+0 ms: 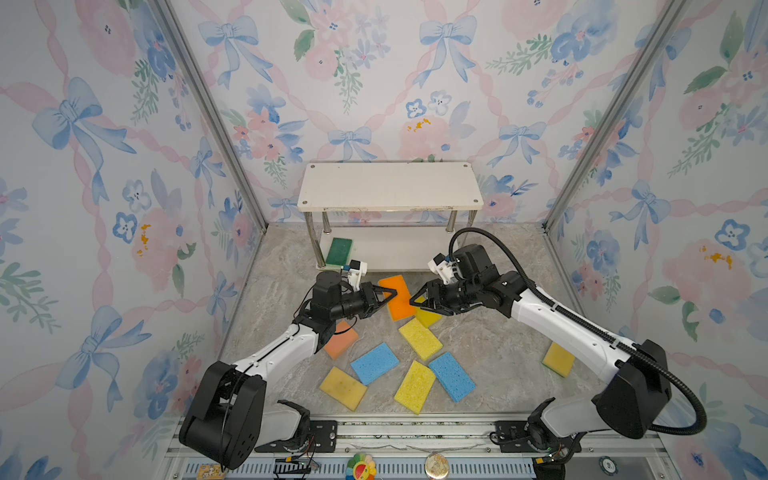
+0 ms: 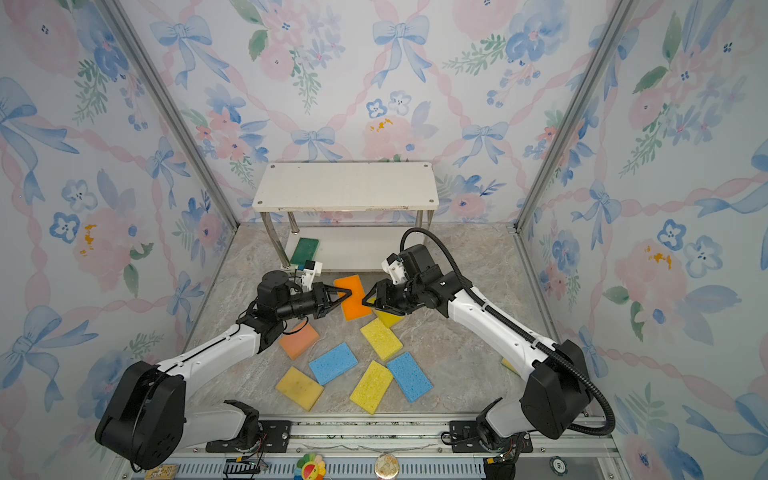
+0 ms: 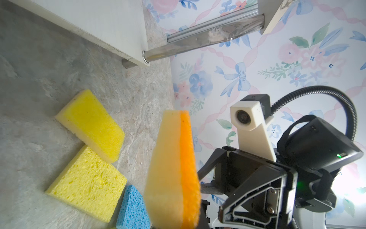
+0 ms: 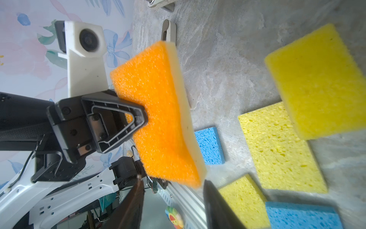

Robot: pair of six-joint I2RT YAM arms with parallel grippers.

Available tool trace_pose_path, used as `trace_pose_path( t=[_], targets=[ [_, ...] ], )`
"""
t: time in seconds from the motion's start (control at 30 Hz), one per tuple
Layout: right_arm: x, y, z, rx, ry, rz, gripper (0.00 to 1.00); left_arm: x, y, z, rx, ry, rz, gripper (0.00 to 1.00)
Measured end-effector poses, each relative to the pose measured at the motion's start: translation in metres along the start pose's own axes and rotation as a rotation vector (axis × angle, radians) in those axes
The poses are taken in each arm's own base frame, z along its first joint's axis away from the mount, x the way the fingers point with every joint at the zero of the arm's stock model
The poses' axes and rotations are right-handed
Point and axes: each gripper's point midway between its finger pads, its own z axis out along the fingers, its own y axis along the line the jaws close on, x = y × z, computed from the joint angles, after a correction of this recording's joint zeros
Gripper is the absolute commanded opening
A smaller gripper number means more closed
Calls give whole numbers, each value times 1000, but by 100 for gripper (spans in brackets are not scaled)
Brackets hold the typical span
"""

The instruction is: Place and organize the cleaning sponges onto the shelf

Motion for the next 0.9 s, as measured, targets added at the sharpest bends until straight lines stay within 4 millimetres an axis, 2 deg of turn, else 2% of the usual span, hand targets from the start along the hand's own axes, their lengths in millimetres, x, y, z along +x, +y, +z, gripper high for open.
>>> trace_pose_path(
  t=[0.23,0.47,0.67,0.9],
  targets=[
    [6,0,0,-14,-2,5,53,-4,-6,-2,17,4,8,10],
    [5,5,13,-36,5,0,50,-3,-7,-2,21,13,7,9],
    [8,-3,28,-20,35,17,50,-4,-6,-3,22,11,5,8],
    [6,-2,30,-27,33,13,49,-7,-5,-5,20,4,-4,6]
  ],
)
